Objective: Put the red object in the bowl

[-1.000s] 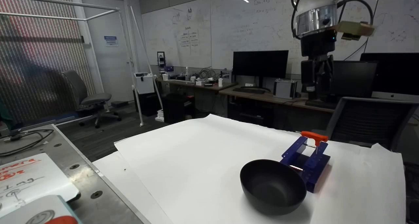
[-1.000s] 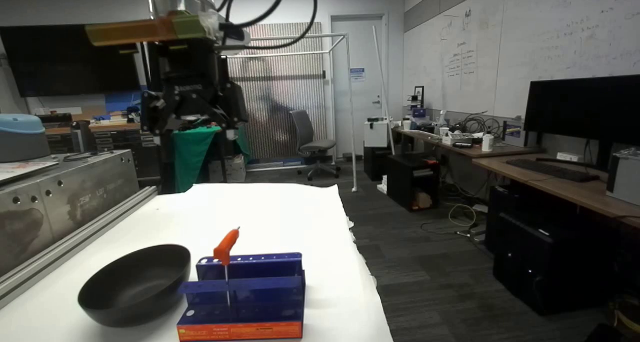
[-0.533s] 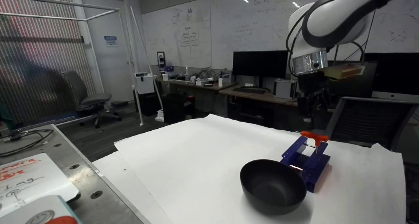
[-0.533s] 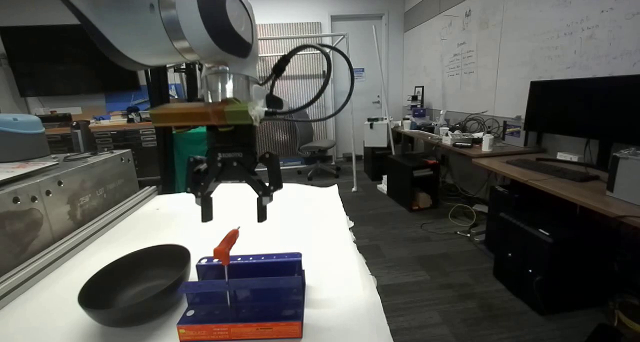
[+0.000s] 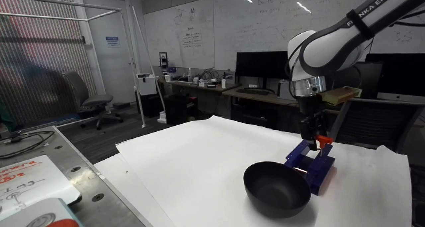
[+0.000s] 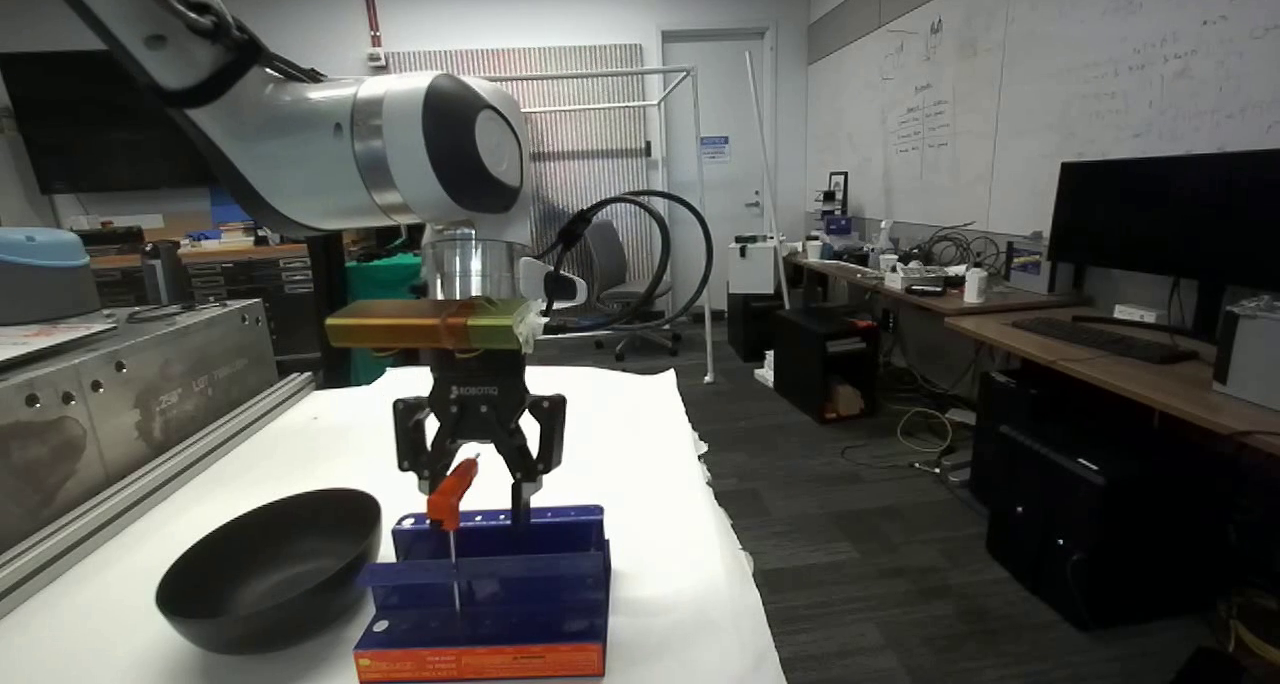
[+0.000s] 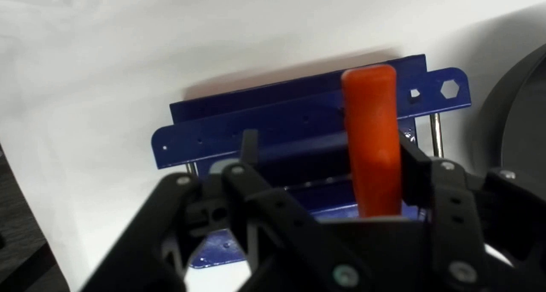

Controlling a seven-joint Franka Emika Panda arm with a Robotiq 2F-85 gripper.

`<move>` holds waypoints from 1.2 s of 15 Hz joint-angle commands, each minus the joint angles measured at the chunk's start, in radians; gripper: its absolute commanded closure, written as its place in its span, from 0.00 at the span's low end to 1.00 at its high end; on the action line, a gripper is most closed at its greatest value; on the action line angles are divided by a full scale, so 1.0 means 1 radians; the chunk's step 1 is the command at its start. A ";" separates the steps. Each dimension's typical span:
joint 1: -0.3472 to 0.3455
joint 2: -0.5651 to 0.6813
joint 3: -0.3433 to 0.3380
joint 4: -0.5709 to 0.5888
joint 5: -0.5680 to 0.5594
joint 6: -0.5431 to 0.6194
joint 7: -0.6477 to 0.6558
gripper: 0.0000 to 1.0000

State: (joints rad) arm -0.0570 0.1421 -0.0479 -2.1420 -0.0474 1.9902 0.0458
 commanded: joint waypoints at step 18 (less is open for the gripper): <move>0.036 -0.189 0.027 0.063 -0.041 -0.186 0.023 0.88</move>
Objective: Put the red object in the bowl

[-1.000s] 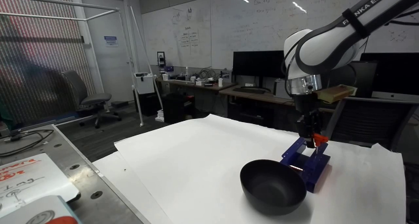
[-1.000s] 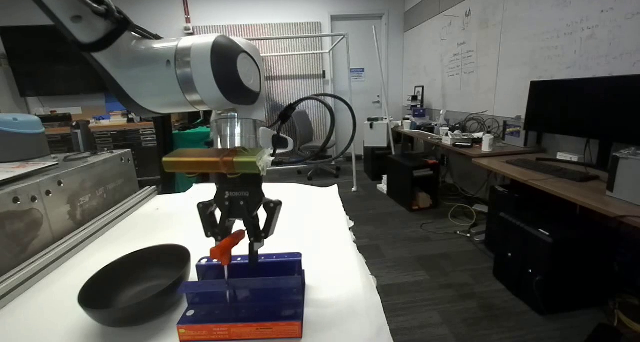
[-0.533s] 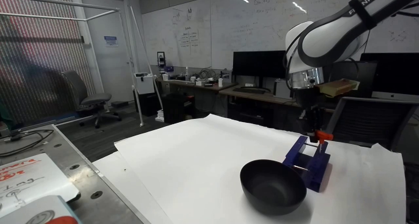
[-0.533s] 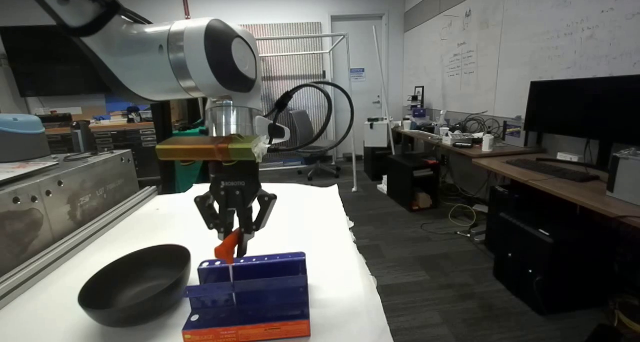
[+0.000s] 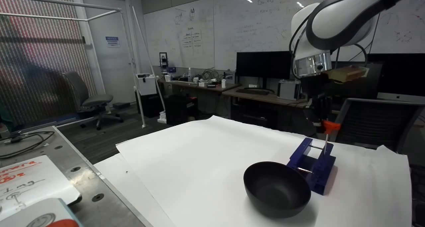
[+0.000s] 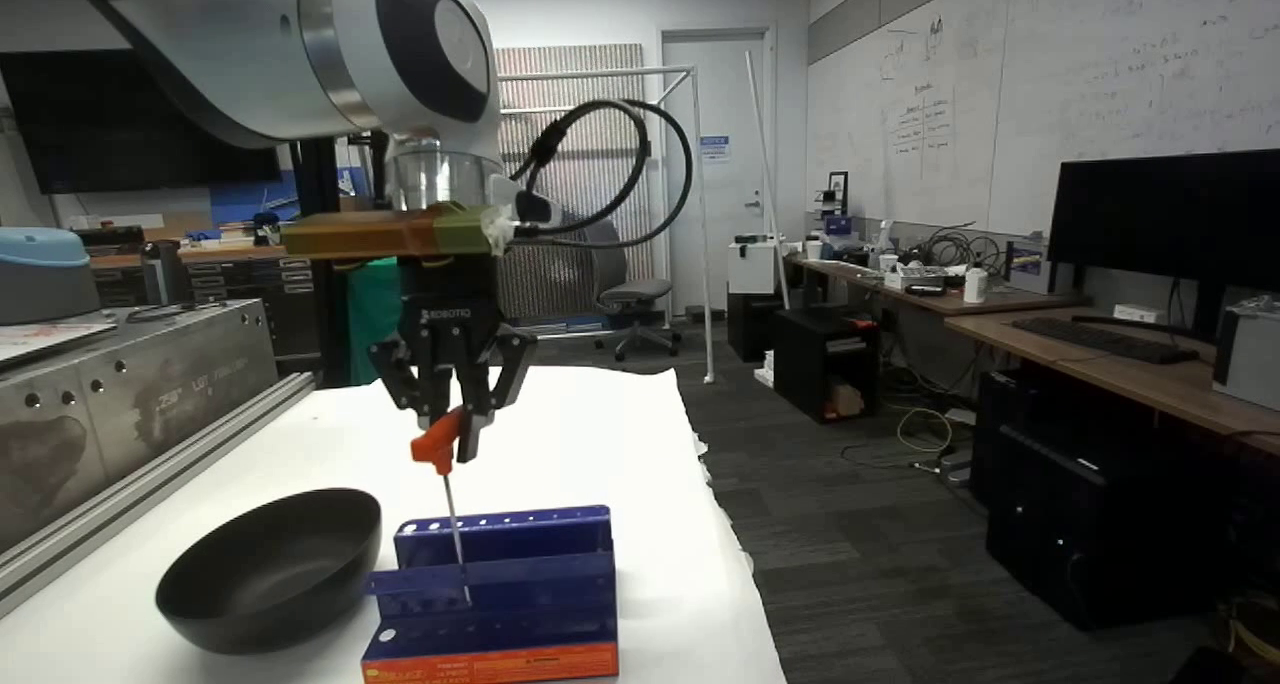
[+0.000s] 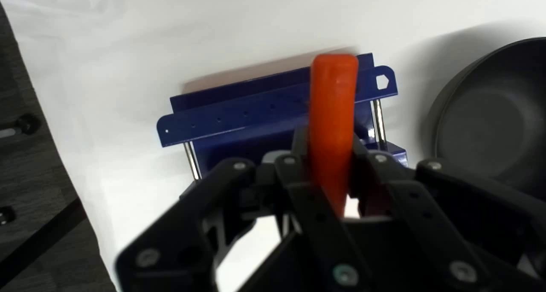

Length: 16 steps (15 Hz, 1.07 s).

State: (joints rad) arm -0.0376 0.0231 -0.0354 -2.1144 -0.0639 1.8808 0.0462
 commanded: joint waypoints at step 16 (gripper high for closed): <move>0.106 0.049 0.091 0.135 0.365 -0.115 -0.231 0.92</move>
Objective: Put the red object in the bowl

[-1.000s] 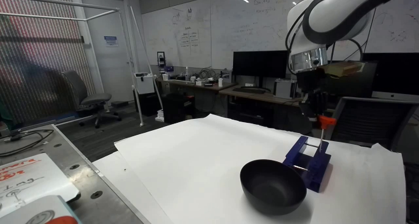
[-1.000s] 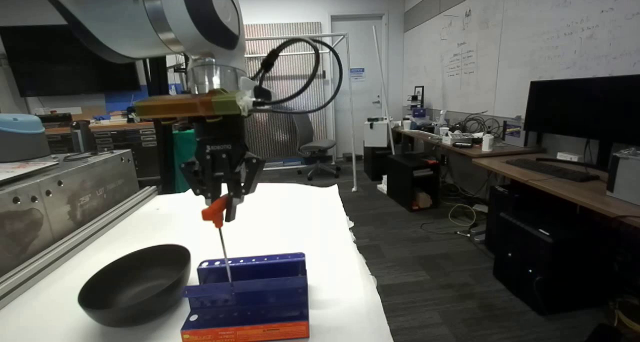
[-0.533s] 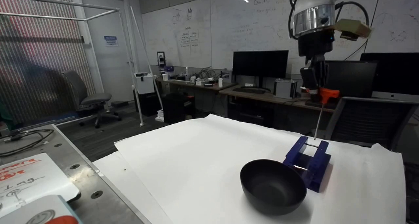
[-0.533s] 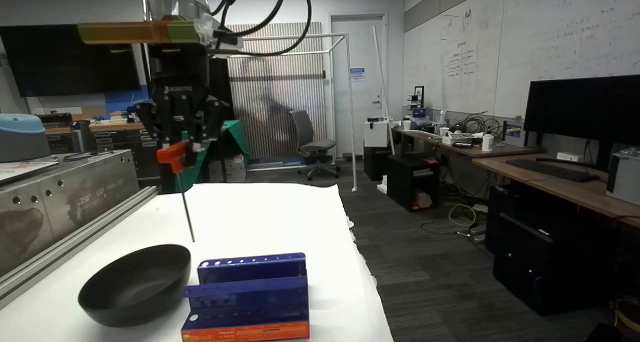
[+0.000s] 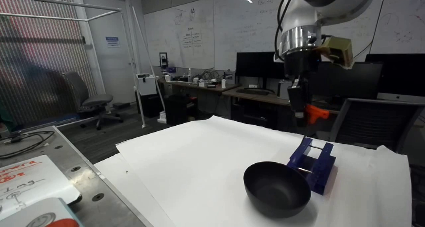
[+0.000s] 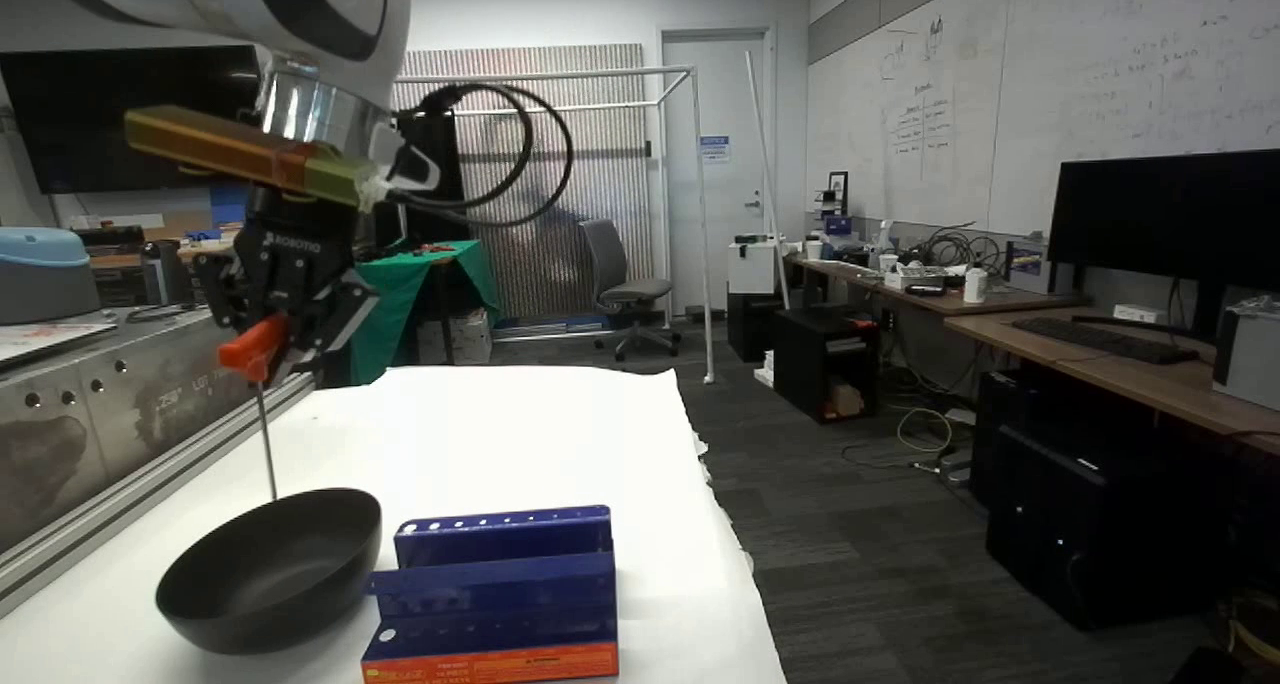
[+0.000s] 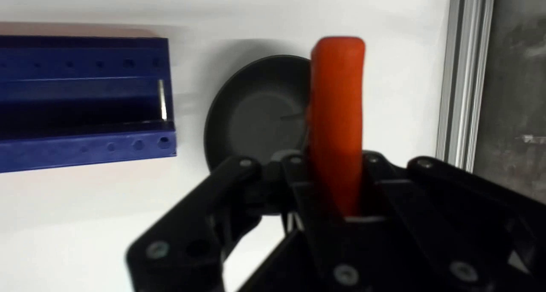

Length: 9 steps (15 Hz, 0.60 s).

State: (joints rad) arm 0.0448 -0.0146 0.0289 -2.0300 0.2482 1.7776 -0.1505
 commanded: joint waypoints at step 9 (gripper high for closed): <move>0.065 0.254 0.099 0.113 0.029 0.002 -0.014 0.91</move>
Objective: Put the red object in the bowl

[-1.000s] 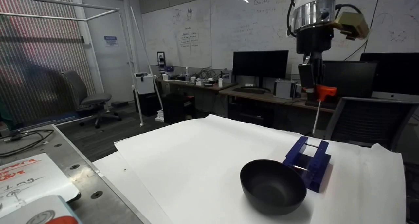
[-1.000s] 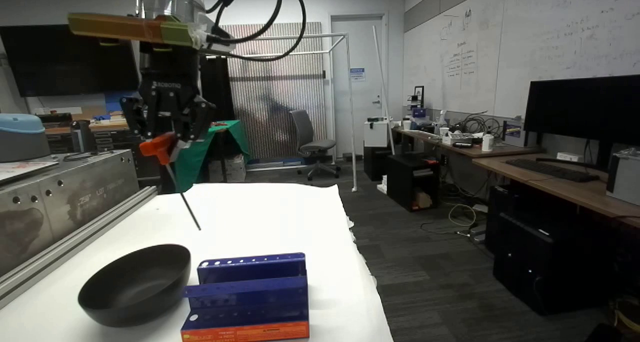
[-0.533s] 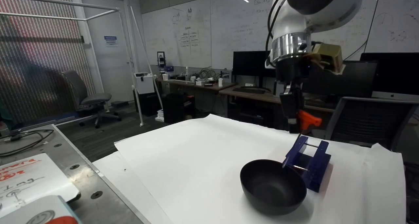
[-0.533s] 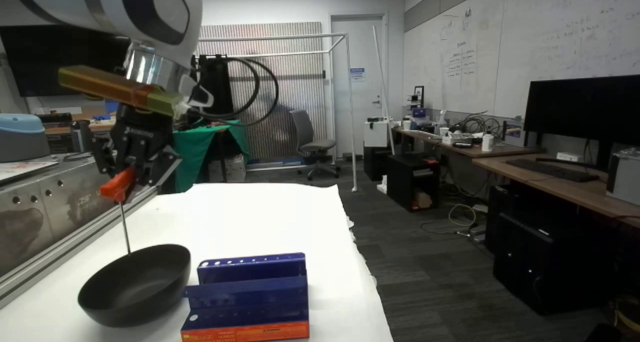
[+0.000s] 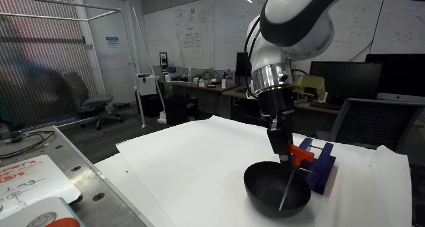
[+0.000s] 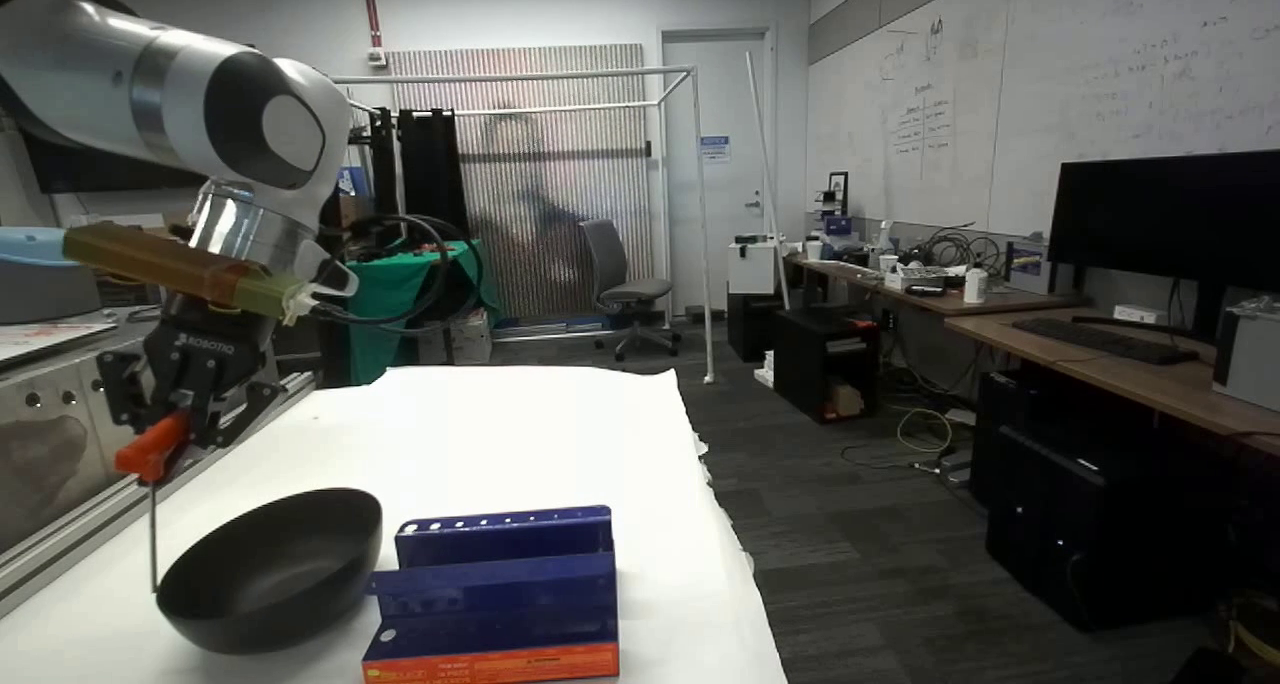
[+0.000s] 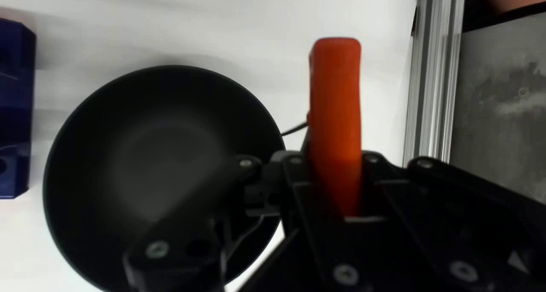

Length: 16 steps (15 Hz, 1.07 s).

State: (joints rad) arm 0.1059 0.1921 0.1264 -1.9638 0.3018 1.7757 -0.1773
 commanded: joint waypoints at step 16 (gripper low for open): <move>-0.012 0.112 -0.011 0.287 -0.049 -0.272 0.068 0.91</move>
State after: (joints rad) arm 0.0944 0.2919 0.1198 -1.7515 0.2700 1.5740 -0.1439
